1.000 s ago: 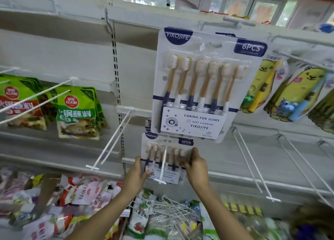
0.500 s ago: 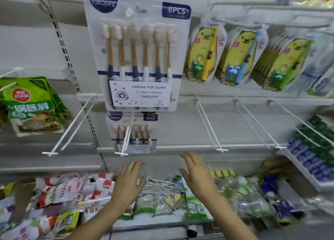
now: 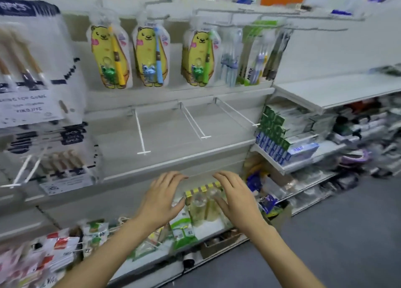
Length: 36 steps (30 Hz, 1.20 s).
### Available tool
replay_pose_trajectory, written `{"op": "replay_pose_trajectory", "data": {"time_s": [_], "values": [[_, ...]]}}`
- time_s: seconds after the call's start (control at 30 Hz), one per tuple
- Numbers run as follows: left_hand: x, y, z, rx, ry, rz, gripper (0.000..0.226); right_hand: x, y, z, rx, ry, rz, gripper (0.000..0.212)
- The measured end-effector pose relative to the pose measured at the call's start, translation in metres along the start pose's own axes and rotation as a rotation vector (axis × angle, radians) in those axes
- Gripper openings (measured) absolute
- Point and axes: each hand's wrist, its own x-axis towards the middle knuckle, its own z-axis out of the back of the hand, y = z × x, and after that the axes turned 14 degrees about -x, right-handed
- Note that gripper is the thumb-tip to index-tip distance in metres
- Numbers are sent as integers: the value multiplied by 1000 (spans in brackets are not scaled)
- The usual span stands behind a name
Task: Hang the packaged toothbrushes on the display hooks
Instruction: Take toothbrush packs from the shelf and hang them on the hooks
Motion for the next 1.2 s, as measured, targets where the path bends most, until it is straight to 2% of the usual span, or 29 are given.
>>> {"op": "replay_pose_trajectory", "data": {"time_s": [0.23,0.5,0.87,1.2], "values": [[62,-116,-53,-7,25,-133,56,-55,-109,62,-54,-7,-94,54],[126,-224,-97,-60,19,-280,56,-98,-203,121,-73,-14,-197,58],[232,-301,-178,-50,82,-411,59,-124,-326,160,-117,-61,-412,60],[378,-351,-278,-138,101,-515,51,-112,-479,161,-240,19,-518,59]]}}
